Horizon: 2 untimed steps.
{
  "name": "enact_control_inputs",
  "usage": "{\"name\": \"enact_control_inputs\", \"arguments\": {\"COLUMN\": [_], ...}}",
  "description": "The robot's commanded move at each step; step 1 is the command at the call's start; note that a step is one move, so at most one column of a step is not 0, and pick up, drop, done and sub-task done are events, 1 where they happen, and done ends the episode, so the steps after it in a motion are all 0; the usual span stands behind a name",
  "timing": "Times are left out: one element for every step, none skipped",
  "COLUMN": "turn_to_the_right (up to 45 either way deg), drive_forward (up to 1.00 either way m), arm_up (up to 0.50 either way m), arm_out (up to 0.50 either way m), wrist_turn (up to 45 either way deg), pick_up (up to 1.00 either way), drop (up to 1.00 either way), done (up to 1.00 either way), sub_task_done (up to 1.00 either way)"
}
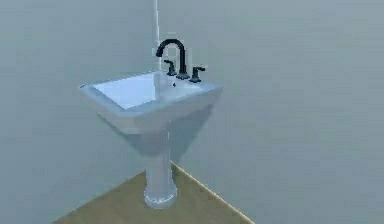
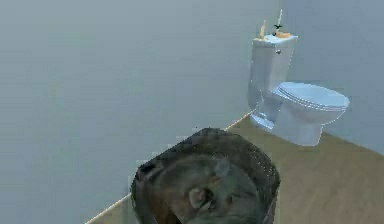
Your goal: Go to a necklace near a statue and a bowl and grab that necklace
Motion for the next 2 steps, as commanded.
{"name": "enact_control_inputs", "arguments": {"turn_to_the_right": [-45.0, -45.0], "drive_forward": [0.0, 0.0], "arm_up": [0.0, 0.0], "arm_out": [0.0, 0.0], "wrist_turn": [0.0, 0.0], "pick_up": [0.0, 0.0], "drop": [0.0, 0.0], "done": [0.0, 0.0], "sub_task_done": [0.0, 0.0]}}
